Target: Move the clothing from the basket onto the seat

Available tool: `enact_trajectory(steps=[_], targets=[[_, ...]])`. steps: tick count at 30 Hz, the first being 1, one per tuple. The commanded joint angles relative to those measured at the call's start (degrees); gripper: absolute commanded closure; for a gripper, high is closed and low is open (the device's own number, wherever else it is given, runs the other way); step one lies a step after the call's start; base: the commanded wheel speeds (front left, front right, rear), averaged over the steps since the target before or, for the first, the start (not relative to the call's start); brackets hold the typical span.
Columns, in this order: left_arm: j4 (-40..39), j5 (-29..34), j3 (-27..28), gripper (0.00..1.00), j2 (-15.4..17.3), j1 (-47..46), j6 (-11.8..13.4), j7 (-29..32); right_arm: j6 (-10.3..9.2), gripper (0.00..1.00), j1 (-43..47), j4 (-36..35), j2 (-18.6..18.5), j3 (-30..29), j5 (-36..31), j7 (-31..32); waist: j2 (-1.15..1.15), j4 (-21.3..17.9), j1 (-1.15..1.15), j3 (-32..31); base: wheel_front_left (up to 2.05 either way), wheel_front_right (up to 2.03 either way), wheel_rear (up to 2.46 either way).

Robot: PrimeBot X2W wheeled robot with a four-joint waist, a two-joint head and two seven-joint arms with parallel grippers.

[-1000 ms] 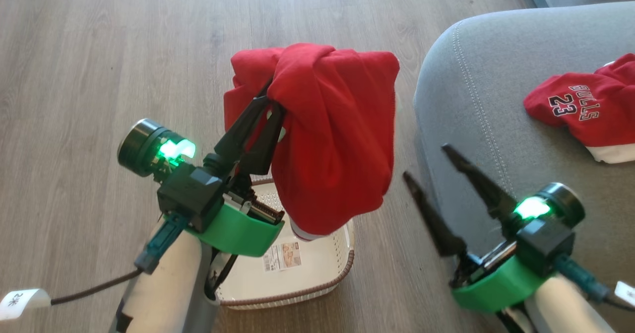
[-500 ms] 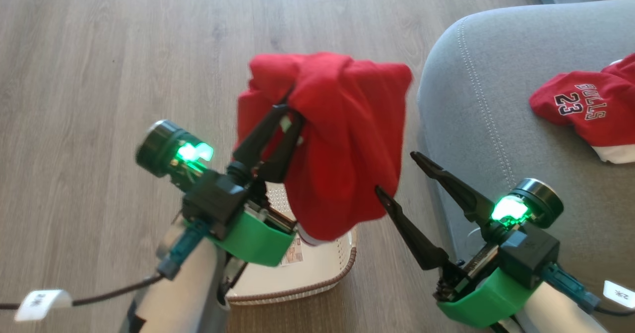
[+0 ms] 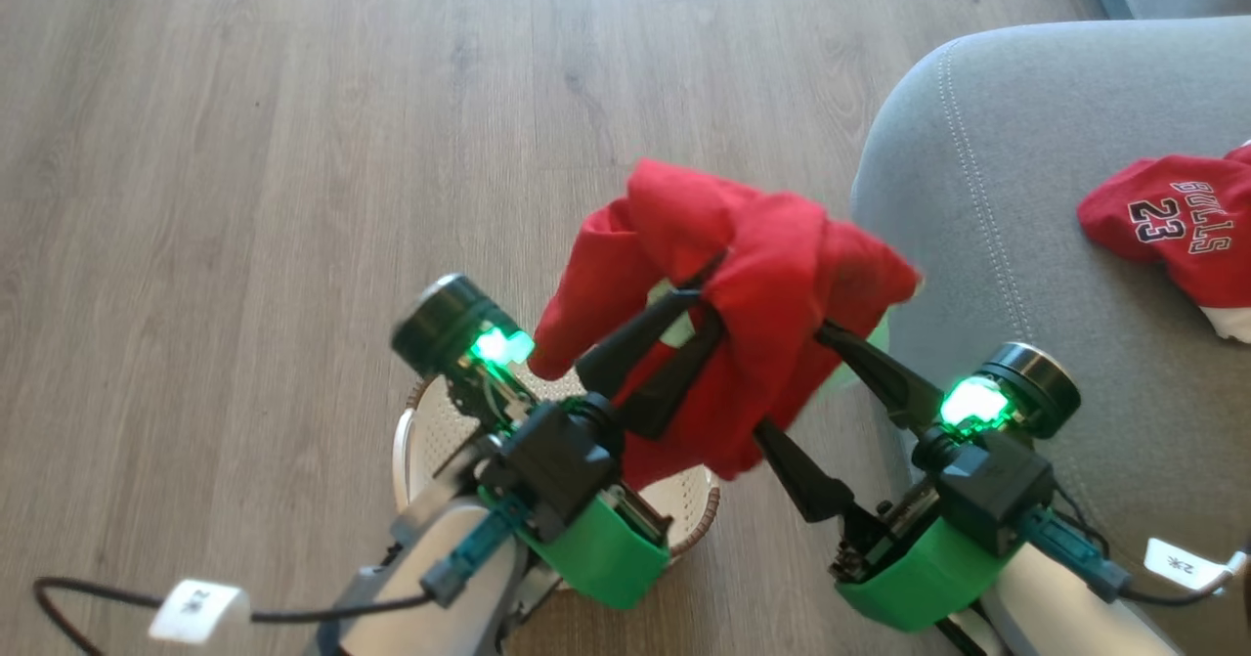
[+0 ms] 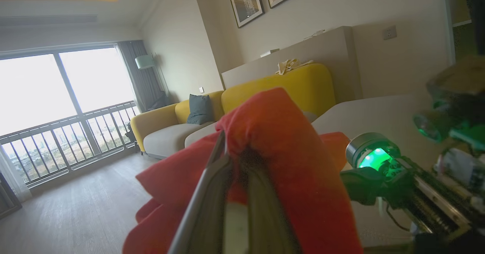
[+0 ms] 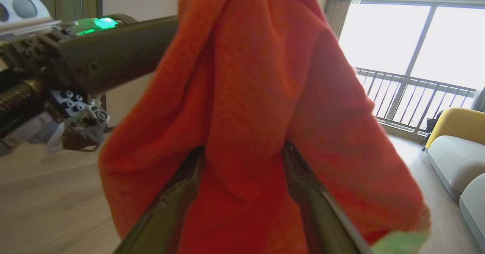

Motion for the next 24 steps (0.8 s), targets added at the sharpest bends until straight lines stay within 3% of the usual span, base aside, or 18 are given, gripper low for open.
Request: enact_trajectory(steps=[1, 12, 13, 15, 24], targets=[[-1.59, 0.01, 1.04, 1.0, 0.36, -3.35, 0.01, -0.25, -0.01, 0.0, -2.03, -1.43, -0.06, 0.89, -0.34, -0.12, 0.0, 0.21, 0.0, 0.04, 0.0, 0.0, 0.0], [-0.57, -0.97, -5.3, 1.0, 1.19, -3.3, -0.07, -0.25, -0.01, 0.0, -3.35, 1.32, 1.51, 1.82, -3.01, -0.12, 0.0, 1.34, 0.0, -1.21, 0.0, 0.0, 0.0], [-0.55, -1.07, -5.59, 1.0, 1.19, -3.2, -0.07, -0.25, -0.01, 0.55, -3.25, 1.48, 1.72, 1.73, -3.14, -0.12, 0.0, 1.47, 0.0, -1.36, 0.0, 0.0, 0.0], [-0.52, -1.25, -6.07, 1.0, 1.2, -3.01, -0.07, -0.25, -0.01, 1.0, -3.01, 1.54, 2.32, 1.21, -3.12, -0.12, 0.0, 1.69, 0.0, -1.65, 0.0, 0.0, 0.0], [-0.52, -1.72, -7.06, 1.0, 1.12, -1.95, -0.08, -0.25, -0.01, 1.0, -0.74, -0.94, 7.82, -7.09, -2.6, -0.12, 0.0, 2.37, 0.0, -2.31, 0.0, 0.0, 0.0]])
